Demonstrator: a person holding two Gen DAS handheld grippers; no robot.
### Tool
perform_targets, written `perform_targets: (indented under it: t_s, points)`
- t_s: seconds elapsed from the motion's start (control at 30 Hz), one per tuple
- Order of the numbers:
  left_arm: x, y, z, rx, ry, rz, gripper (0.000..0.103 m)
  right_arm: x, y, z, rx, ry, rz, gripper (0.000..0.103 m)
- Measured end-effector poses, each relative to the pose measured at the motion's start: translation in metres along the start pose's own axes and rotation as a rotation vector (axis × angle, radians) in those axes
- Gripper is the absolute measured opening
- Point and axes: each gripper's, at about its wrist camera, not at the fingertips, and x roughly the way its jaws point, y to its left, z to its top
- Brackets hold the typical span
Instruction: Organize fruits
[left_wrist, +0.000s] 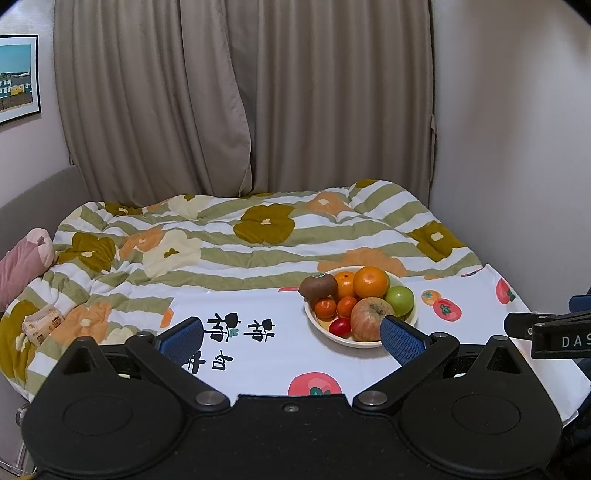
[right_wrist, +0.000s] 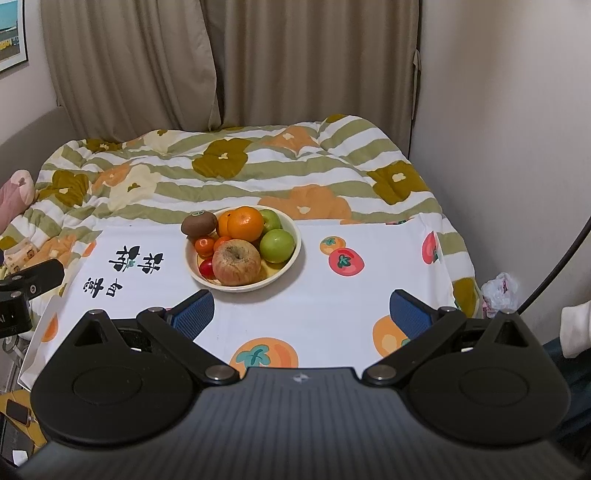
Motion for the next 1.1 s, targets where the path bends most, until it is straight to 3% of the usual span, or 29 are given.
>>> perform_targets:
  t_s: [1.1]
  points:
    - [0.006, -0.003, -0.0014, -0.012, -0.003, -0.026, 0.103, 0.002, -0.0036, 0.001, 0.001, 0.003, 0.003, 0.103]
